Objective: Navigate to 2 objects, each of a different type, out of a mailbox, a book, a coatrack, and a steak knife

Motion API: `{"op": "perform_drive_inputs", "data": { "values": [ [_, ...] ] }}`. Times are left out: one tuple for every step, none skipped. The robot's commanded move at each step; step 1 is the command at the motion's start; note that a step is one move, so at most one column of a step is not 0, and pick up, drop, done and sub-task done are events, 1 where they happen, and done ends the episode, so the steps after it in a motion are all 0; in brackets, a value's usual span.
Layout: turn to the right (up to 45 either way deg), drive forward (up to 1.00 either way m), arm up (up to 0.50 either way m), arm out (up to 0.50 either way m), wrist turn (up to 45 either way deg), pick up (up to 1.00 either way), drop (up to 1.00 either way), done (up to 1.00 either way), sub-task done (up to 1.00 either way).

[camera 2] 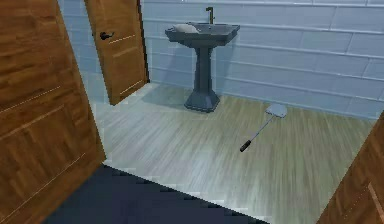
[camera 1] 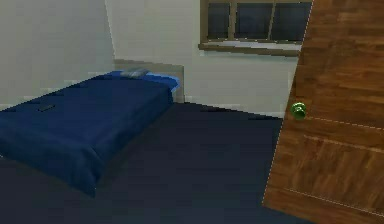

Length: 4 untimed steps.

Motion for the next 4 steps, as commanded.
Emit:
{"op": "perform_drive_inputs", "data": {
  "values": [
    [21.0, 0.0, 0.0, 0.0, 0.0, 0.0, 0.0, 0.0, 0.0],
    [0.0, 0.1, 0.0, 0.0, 0.0, 0.0, 0.0, 0.0, 0.0],
    [-45.0, 0.0, 0.0, 0.0, 0.0, 0.0, 0.0, 0.0, 0.0],
    [-33.0, 0.0, 0.0, 0.0, 0.0, 0.0, 0.0, 0.0, 0.0]
  ]
}}
